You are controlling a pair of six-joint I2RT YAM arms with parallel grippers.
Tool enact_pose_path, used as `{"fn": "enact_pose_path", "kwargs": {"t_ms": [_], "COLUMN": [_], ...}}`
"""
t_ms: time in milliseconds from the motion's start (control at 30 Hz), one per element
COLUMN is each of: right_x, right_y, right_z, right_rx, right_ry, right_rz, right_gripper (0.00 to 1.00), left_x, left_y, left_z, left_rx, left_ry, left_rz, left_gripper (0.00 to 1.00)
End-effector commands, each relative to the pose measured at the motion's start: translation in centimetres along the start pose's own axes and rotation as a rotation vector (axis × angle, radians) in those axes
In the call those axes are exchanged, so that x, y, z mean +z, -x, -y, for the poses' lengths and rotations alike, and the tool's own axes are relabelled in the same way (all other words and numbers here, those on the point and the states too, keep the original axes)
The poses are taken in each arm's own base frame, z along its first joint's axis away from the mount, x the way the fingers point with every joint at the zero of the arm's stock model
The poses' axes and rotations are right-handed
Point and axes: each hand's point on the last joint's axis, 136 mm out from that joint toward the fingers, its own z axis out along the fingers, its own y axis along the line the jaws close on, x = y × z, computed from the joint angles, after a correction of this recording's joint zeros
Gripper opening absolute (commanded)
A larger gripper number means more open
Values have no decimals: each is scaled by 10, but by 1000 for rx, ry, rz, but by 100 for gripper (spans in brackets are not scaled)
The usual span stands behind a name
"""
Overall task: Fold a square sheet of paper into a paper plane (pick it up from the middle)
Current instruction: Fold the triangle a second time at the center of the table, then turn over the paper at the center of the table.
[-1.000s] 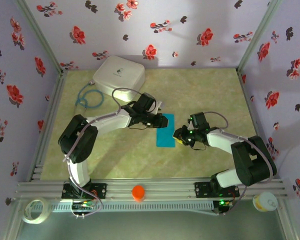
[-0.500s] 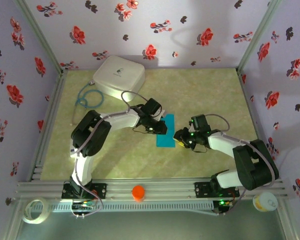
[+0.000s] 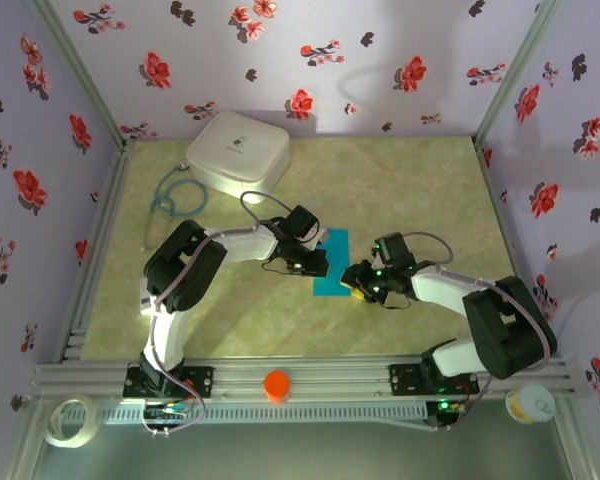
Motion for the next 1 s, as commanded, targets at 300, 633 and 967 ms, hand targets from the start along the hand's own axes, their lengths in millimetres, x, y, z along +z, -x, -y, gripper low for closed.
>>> {"fn": "enact_pose_path", "kwargs": {"t_ms": [300, 633, 967], "right_x": [8, 7, 12], "right_y": [4, 33, 57], "right_z": [-16, -50, -40], "right_rx": [7, -39, 1], "right_ry": [42, 116, 95], "right_rz": [3, 59, 84], "right_gripper": [42, 43, 43], "left_x": [8, 6, 4], "left_y": [-15, -15, -14], "left_z": [-17, -17, -18], "left_rx": [-50, -65, -75], "left_ry": [20, 6, -5], "left_rz": [-27, -23, -12], "left_gripper": [7, 5, 5]}}
